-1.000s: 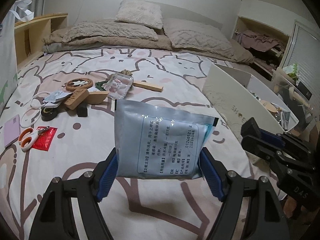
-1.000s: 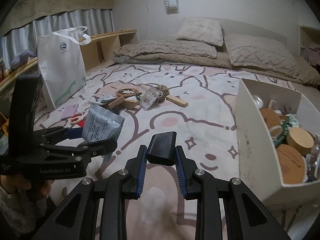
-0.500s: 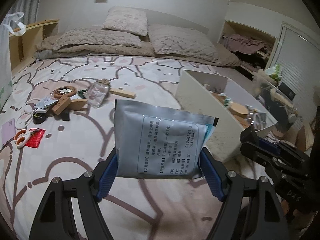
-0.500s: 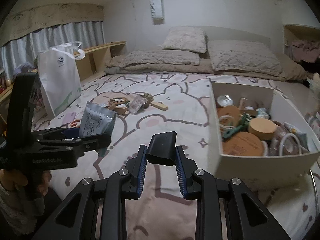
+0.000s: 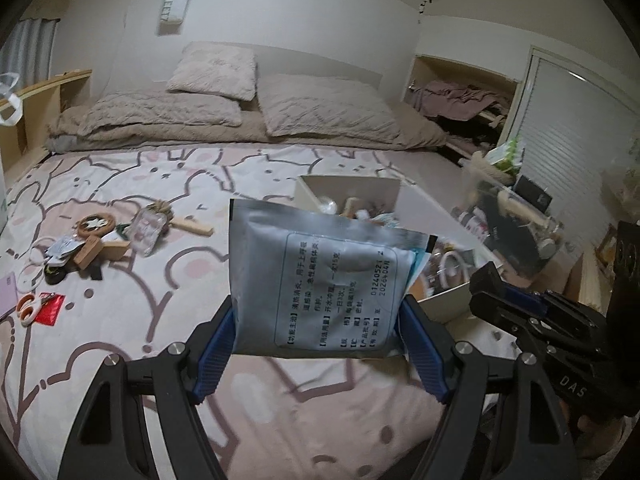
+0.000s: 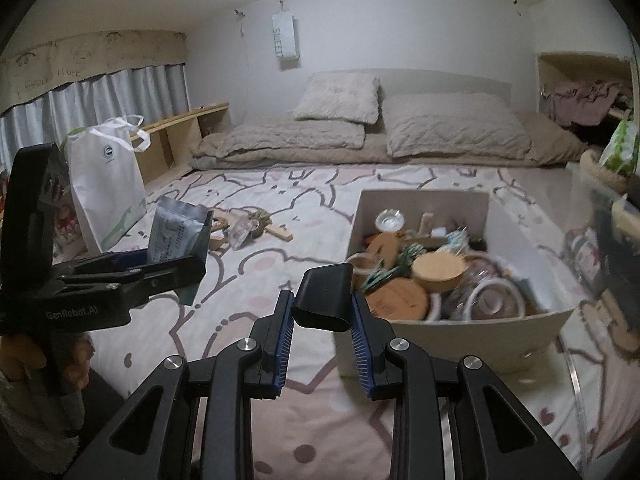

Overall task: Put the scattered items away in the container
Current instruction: 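Carry packet in left tool and black block in right tool over the white box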

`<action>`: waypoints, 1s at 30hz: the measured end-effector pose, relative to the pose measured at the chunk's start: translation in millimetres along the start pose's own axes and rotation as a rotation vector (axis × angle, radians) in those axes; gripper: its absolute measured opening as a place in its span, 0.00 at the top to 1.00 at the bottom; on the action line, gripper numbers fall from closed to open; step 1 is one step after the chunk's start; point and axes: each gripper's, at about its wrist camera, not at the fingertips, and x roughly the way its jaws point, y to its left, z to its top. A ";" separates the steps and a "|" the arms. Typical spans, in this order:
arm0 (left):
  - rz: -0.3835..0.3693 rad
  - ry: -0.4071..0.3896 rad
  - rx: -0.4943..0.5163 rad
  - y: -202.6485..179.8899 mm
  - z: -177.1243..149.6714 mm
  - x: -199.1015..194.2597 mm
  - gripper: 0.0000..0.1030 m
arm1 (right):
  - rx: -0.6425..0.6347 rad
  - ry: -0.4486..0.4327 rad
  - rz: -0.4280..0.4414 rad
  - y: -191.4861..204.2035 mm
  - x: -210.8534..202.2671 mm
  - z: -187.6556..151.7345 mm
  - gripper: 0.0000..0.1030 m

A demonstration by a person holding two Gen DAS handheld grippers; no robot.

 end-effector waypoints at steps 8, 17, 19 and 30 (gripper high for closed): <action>-0.076 0.005 -0.022 -34.2 33.1 -2.8 0.24 | -0.019 -0.037 -0.004 -25.9 -27.9 26.4 0.72; -0.062 -0.023 0.009 -70.8 79.7 -6.3 0.24 | -0.047 -0.075 -0.013 -51.8 -54.2 57.5 0.72; -0.052 -0.029 0.020 -77.4 91.2 -7.7 0.24 | -0.051 -0.076 -0.019 -57.9 -58.3 64.5 0.72; -0.039 -0.044 0.080 -110.4 146.6 -5.8 0.24 | -0.075 -0.064 -0.033 -89.4 -57.4 97.8 0.72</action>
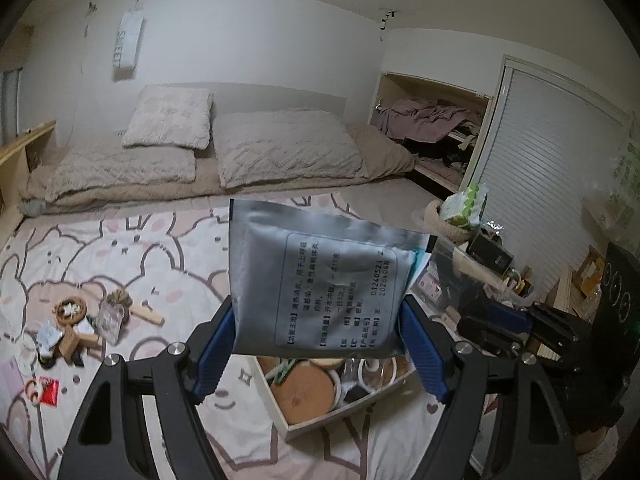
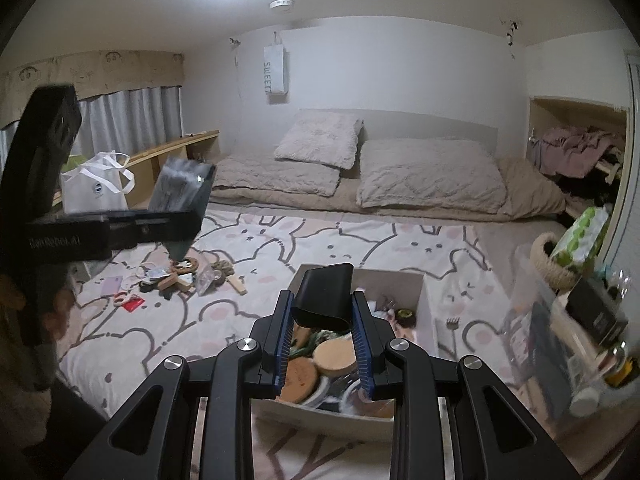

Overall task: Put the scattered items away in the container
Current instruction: 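Carry packet in left tool and black block in right tool over the white box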

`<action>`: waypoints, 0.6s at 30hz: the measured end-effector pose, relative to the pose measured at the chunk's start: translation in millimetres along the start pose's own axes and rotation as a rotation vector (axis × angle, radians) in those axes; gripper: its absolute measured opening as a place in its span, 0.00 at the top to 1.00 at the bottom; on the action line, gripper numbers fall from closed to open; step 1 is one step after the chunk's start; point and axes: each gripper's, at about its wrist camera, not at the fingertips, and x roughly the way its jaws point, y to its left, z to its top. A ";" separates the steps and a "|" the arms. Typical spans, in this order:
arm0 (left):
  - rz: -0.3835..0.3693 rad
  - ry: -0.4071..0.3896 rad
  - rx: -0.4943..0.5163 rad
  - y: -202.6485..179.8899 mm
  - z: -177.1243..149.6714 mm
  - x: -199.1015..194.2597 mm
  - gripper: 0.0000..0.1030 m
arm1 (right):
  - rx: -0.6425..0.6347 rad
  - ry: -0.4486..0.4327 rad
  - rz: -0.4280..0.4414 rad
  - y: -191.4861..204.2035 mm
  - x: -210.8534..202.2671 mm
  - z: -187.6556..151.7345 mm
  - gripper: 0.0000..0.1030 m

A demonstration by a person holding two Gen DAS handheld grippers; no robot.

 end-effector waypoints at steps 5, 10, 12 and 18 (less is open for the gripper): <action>-0.010 -0.003 0.018 -9.8 21.5 24.4 0.24 | 0.041 0.017 0.026 -27.9 14.4 5.6 0.72; -0.028 0.002 0.027 -11.4 33.3 64.2 0.24 | 0.069 0.039 0.026 -56.5 38.3 12.3 0.72; -0.037 0.016 0.022 -10.3 34.6 82.5 0.24 | 0.091 0.066 0.026 -68.5 54.1 13.1 0.72; -0.041 0.058 0.028 -2.2 32.5 129.2 0.24 | 0.094 0.179 0.030 -88.6 110.0 14.5 0.72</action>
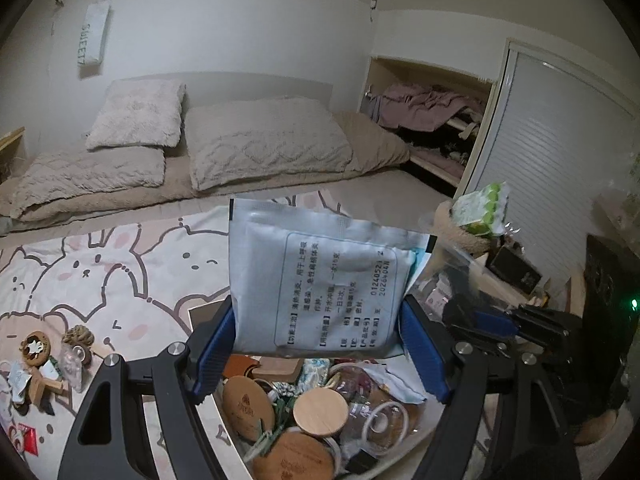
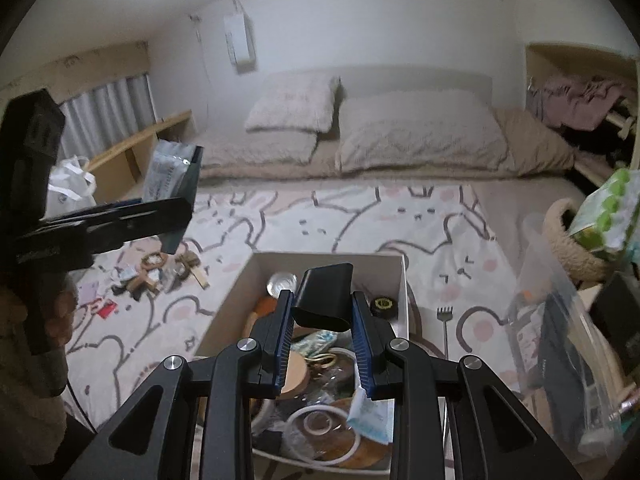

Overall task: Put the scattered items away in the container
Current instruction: 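Carry packet in left tool and black block in right tool over the white box, then open right tool to drop black block into box while left tool lowers packet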

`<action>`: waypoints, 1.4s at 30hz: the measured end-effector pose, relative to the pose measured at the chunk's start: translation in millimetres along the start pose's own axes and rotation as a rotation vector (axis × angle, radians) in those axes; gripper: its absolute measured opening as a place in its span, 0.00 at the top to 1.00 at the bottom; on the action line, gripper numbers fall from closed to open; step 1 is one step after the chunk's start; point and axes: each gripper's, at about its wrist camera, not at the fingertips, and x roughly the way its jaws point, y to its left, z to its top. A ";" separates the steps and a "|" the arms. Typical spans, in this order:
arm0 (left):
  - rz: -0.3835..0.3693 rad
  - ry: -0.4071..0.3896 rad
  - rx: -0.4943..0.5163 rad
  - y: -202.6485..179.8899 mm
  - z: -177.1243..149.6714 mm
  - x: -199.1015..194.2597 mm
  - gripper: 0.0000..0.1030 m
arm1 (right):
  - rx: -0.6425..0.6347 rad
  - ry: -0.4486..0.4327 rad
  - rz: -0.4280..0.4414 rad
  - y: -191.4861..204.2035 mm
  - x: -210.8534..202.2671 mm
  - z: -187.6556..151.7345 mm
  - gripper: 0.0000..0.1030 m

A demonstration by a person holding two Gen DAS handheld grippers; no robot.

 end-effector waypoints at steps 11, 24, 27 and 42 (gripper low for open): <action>0.030 0.095 0.010 19.2 -14.7 67.1 0.24 | -0.037 0.226 -0.043 -18.9 108.7 -8.5 0.72; 0.026 0.153 0.007 13.1 -26.0 112.6 0.24 | -0.090 0.307 -0.063 -33.4 148.2 -18.2 0.72; 0.023 0.169 0.008 8.2 -28.0 120.2 0.24 | -0.086 0.306 -0.040 -39.0 141.1 -24.8 0.72; 0.038 0.280 0.013 -14.2 -45.4 171.1 0.24 | -0.125 0.314 0.096 -40.5 104.8 -47.4 0.72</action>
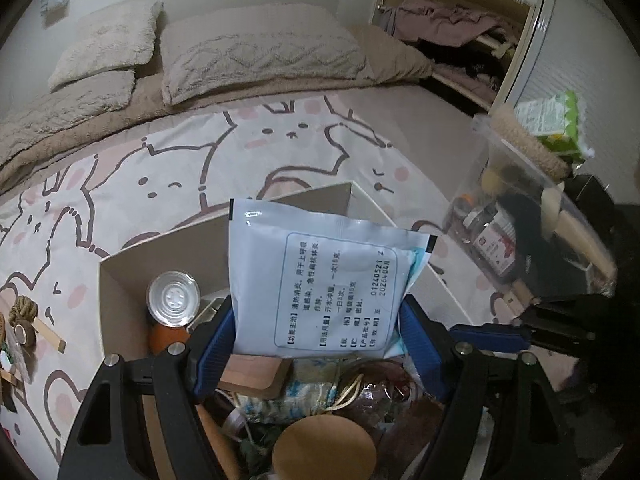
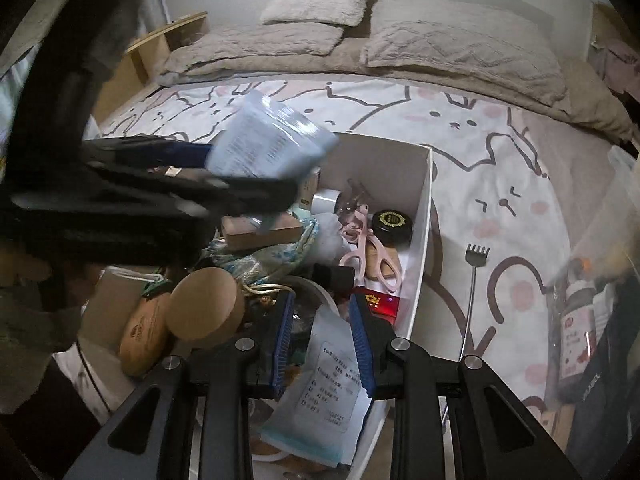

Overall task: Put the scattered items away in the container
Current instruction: 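Open right tool to drop black block into box while left tool lowers packet, then open left tool to release the blue-white packet into the box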

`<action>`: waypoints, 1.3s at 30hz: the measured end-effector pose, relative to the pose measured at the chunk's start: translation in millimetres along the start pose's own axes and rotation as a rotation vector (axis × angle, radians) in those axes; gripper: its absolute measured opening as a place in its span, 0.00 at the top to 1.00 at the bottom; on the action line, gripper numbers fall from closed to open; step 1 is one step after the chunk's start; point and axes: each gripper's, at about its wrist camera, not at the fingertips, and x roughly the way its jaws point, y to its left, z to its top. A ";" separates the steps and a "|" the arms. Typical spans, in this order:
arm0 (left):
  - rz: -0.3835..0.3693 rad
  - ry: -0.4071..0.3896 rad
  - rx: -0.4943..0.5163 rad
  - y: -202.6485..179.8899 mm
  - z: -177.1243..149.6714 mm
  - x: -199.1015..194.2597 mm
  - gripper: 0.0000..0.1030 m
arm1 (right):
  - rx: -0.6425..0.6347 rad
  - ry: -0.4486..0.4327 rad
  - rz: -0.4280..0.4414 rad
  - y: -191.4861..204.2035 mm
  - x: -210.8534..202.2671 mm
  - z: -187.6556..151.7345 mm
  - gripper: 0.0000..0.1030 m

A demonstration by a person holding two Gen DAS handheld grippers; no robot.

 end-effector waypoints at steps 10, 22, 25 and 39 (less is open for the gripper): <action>0.014 0.107 0.008 -19.4 0.9 43.1 0.24 | 0.034 0.015 0.037 -8.5 -2.4 -1.6 0.72; 0.040 0.092 -0.060 -2.8 5.1 45.2 0.01 | 0.045 0.031 0.045 -12.2 3.3 -2.1 0.72; 0.039 0.093 -0.068 1.2 4.6 44.3 0.01 | 0.042 0.035 0.046 -11.4 4.0 -2.6 0.72; 0.043 0.112 -0.087 6.2 -1.0 46.9 0.01 | 0.039 0.041 0.041 -9.8 4.8 -2.9 0.72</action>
